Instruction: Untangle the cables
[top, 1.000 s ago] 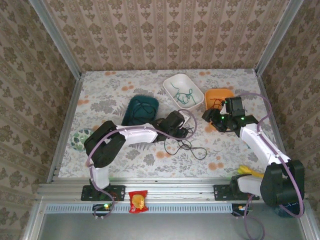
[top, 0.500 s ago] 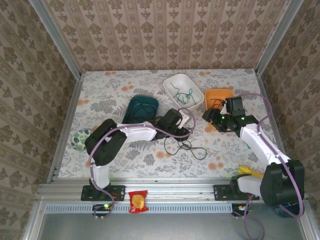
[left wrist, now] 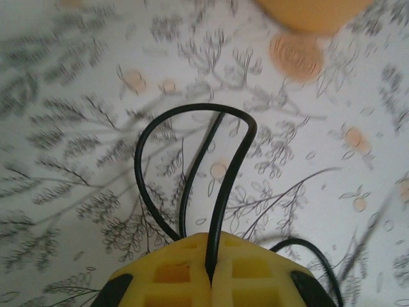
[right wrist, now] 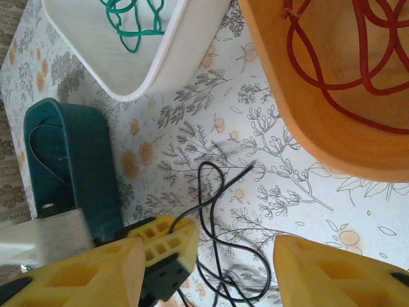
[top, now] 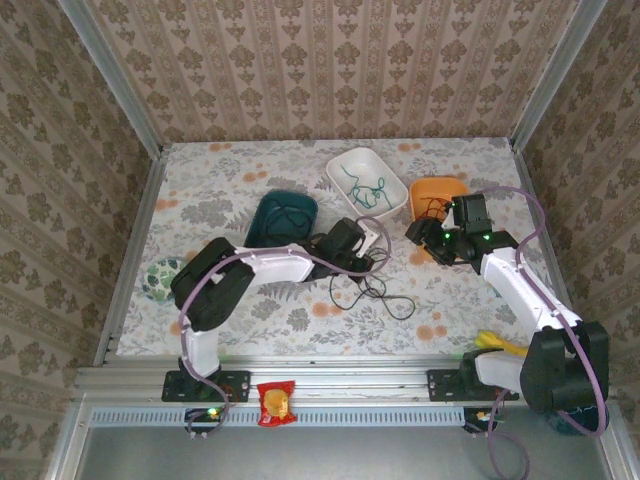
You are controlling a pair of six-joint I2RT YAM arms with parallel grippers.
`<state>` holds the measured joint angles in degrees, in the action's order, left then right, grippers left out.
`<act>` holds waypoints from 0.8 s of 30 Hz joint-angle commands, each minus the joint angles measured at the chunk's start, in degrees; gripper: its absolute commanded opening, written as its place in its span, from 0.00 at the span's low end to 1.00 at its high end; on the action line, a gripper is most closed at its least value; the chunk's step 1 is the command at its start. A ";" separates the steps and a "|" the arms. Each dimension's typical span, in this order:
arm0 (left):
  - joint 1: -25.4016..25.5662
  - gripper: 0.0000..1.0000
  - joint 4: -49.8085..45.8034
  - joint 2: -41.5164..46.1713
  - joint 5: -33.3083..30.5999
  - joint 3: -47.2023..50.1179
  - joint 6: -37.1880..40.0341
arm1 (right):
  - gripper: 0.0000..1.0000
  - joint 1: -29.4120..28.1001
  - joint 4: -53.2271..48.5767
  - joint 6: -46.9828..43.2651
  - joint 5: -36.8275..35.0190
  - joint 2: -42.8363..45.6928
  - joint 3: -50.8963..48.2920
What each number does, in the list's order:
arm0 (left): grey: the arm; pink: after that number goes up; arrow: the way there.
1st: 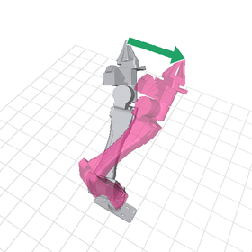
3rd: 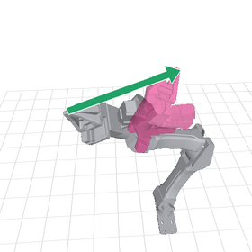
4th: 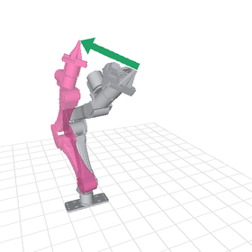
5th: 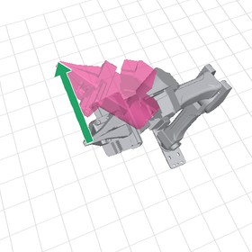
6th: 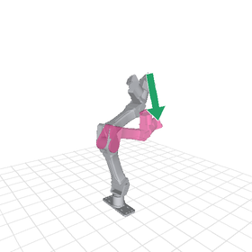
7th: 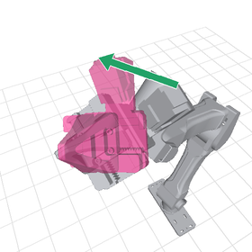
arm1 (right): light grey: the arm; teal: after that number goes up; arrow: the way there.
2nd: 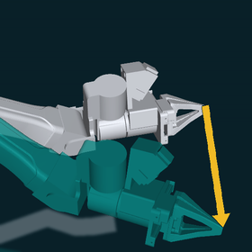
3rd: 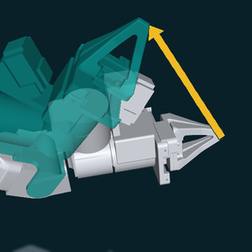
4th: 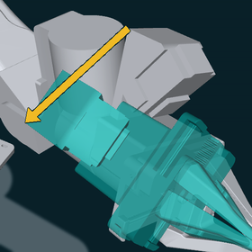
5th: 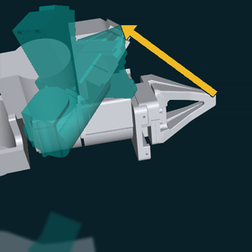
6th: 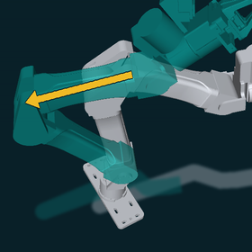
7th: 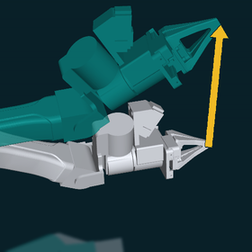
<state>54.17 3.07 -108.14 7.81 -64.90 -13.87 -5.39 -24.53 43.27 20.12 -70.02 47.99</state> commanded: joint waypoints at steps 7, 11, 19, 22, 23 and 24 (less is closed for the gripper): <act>-1.38 0.00 2.86 19.27 -5.57 1.41 2.35 | 0.56 0.56 -1.14 -1.00 0.50 0.51 0.80; -3.12 0.00 3.61 25.86 -2.39 1.94 2.84 | 0.56 0.64 -0.67 -0.83 0.73 0.44 0.14; -3.99 0.00 2.85 29.10 -2.77 4.27 2.90 | 0.56 0.25 6.28 -3.19 11.44 3.48 -2.62; -3.96 0.00 3.11 27.92 -2.16 5.39 1.00 | 0.58 -0.91 7.78 -4.80 15.56 5.00 -3.61; -3.90 0.00 3.57 27.52 -1.73 5.83 0.40 | 0.58 -1.91 9.37 -5.23 18.08 5.53 -4.00; -3.71 0.00 4.05 27.30 -1.58 6.09 -0.06 | 0.58 -2.91 10.46 -5.53 19.84 5.97 -4.21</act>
<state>50.19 6.50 -79.99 5.80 -59.92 -12.29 -6.17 -18.02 40.36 31.81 -65.89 44.73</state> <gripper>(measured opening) 0.055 0.578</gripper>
